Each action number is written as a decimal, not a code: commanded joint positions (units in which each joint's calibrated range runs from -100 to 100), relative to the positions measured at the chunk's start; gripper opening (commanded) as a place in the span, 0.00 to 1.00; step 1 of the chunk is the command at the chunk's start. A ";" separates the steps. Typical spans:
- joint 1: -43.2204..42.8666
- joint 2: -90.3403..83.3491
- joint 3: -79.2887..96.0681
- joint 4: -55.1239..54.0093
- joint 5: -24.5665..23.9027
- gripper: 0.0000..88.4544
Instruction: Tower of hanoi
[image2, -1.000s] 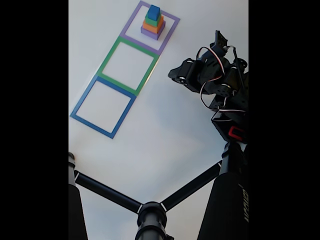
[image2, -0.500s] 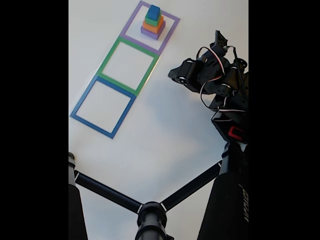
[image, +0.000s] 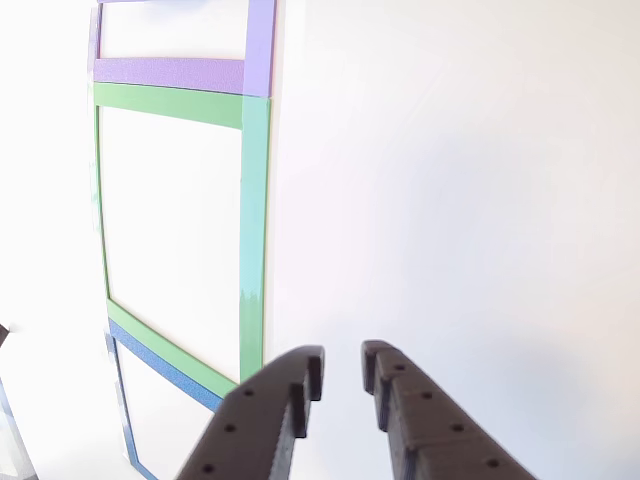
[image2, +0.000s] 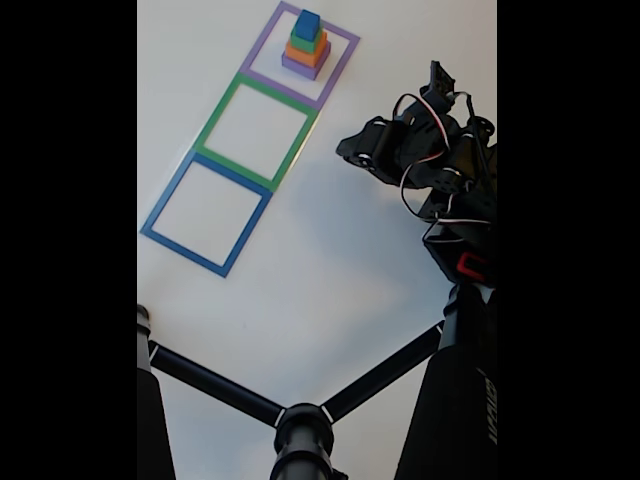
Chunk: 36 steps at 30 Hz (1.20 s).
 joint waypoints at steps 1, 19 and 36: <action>0.71 -0.77 -0.13 0.30 -0.17 0.00; -0.54 -0.77 -0.13 0.30 3.72 0.00; 11.16 24.51 -33.13 -10.87 93.66 0.00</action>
